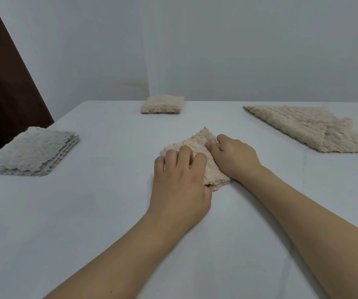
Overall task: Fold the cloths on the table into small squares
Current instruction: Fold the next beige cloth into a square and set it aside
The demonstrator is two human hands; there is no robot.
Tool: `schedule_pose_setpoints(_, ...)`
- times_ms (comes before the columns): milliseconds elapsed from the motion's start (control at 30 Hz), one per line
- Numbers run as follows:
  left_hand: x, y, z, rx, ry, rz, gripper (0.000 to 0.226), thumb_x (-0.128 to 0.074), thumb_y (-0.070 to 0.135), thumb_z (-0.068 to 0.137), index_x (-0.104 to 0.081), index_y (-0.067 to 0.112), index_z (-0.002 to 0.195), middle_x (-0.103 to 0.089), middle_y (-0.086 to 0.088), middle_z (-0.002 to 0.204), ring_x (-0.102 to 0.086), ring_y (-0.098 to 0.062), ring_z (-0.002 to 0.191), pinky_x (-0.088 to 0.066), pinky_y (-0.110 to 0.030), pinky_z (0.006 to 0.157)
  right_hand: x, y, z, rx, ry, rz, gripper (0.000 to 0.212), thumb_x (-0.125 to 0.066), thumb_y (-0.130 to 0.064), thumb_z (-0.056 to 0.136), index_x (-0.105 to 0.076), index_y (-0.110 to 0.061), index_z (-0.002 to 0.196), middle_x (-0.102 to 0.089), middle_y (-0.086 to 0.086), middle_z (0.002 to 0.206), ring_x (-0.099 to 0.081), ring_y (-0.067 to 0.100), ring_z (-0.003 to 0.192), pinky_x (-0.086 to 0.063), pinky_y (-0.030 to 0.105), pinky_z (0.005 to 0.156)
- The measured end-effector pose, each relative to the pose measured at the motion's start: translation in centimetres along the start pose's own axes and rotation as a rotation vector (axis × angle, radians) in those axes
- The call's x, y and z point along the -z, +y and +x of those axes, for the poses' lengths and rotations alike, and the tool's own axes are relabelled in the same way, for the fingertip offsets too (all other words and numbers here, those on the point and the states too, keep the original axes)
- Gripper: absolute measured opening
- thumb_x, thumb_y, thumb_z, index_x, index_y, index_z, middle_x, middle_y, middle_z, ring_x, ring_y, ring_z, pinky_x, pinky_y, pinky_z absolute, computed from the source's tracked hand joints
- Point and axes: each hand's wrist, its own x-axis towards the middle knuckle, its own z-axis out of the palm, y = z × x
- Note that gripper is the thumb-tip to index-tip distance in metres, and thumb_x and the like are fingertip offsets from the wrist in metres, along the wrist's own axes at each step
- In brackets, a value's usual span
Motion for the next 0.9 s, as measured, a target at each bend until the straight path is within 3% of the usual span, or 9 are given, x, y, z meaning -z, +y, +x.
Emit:
schedule_pose_setpoints(300,0.1,-0.7,0.5,0.066,-0.099,0.075,0.025,-0.051,0.032,0.069,-0.058,0.016,0.086,-0.055,-0.004,0.085,-0.051,-0.028,0.077,-0.035,-0.037,0.065,-0.1,-0.3,-0.1,-0.029,0.038,0.004,0.043,-0.031,-0.048,0.1,-0.028,-0.021,0.066,-0.044,-0.004,0.066,-0.046,0.026,0.069,-0.032,0.034,0.062)
schedule_pose_setpoints(500,0.7,-0.9,0.9,0.156,-0.285,-0.064,0.033,-0.049,0.035,0.085,-0.048,0.02,0.115,-0.043,0.001,0.118,-0.043,-0.023,0.111,-0.038,-0.038,0.092,-0.3,-0.1,0.0,-0.039,0.072,-0.006,0.044,-0.033,-0.048,0.099,-0.028,-0.021,0.065,-0.041,-0.004,0.066,-0.046,0.027,0.07,-0.031,0.033,0.062)
schedule_pose_setpoints(800,1.0,-1.3,1.3,0.147,-0.462,-0.078,0.042,-0.046,0.044,0.083,-0.04,0.022,0.118,-0.034,0.002,0.122,-0.031,-0.023,0.119,-0.03,-0.044,0.105,-0.1,-0.1,0.0,-0.039,0.061,0.001,0.046,-0.035,-0.049,0.099,-0.031,-0.019,0.065,-0.044,-0.003,0.066,-0.046,0.028,0.07,-0.029,0.034,0.06)
schedule_pose_setpoints(900,1.2,-1.8,0.9,0.169,-0.542,-0.19,0.051,-0.043,0.06,0.069,-0.036,0.031,0.11,-0.03,0.01,0.116,-0.027,-0.017,0.116,-0.025,-0.041,0.109,-0.1,-0.1,0.1,-0.041,0.058,0.006,0.046,-0.034,-0.05,0.098,-0.032,-0.019,0.065,-0.045,-0.002,0.066,-0.045,0.027,0.068,-0.028,0.034,0.057)
